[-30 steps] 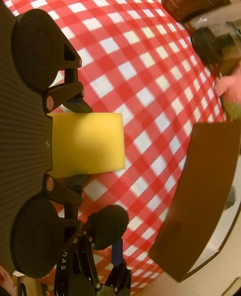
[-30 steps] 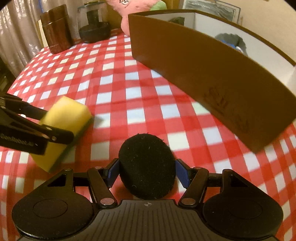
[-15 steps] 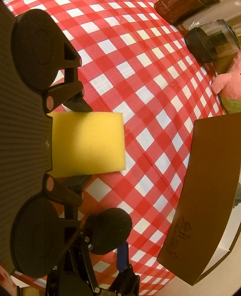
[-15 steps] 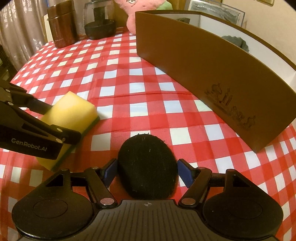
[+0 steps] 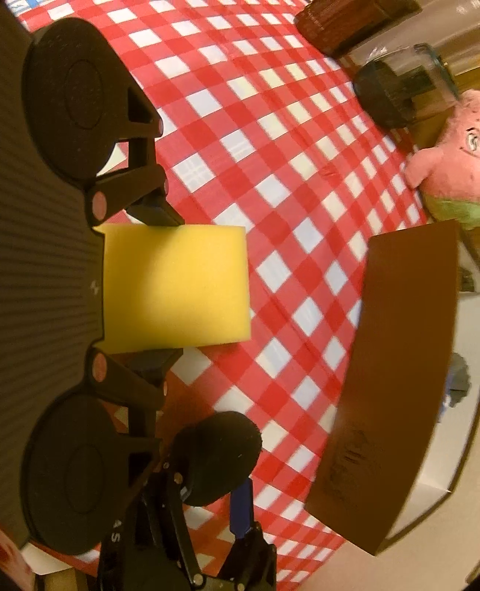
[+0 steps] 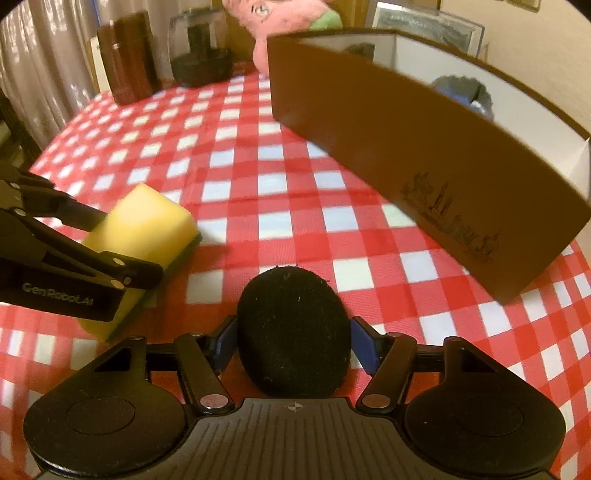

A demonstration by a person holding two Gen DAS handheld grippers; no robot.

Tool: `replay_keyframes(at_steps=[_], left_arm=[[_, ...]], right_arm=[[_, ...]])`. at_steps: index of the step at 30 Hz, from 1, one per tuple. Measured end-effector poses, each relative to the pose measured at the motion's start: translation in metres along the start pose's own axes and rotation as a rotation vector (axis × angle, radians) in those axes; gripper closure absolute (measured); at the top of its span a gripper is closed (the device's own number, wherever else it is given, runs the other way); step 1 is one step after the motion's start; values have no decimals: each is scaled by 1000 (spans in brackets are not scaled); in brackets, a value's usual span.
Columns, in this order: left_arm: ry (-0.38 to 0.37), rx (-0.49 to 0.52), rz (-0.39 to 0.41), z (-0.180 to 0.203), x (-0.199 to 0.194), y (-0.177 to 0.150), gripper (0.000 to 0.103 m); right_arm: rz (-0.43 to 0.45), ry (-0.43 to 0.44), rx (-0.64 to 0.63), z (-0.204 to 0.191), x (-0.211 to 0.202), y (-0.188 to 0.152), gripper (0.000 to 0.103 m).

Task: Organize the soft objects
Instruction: 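Carry the sponge and felt pad over the box, lower them in, open both grippers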

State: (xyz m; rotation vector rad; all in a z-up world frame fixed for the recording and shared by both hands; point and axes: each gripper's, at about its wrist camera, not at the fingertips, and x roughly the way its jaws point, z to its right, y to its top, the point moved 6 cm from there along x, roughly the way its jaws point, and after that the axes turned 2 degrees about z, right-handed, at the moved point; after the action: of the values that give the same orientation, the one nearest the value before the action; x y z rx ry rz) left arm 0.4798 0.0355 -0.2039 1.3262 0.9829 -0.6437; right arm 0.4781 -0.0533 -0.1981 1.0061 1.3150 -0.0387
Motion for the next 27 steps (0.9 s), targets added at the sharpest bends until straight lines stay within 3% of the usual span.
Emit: replay_keyframes(at_steps=[15,27], left_arm=[[-10,1,103,9,-47,38,38],[-34,69,258,28,-73,116,38]], right_arm=[[100,9,72,33,-77,28,39],[237,-50,151,87,-117,85,39]])
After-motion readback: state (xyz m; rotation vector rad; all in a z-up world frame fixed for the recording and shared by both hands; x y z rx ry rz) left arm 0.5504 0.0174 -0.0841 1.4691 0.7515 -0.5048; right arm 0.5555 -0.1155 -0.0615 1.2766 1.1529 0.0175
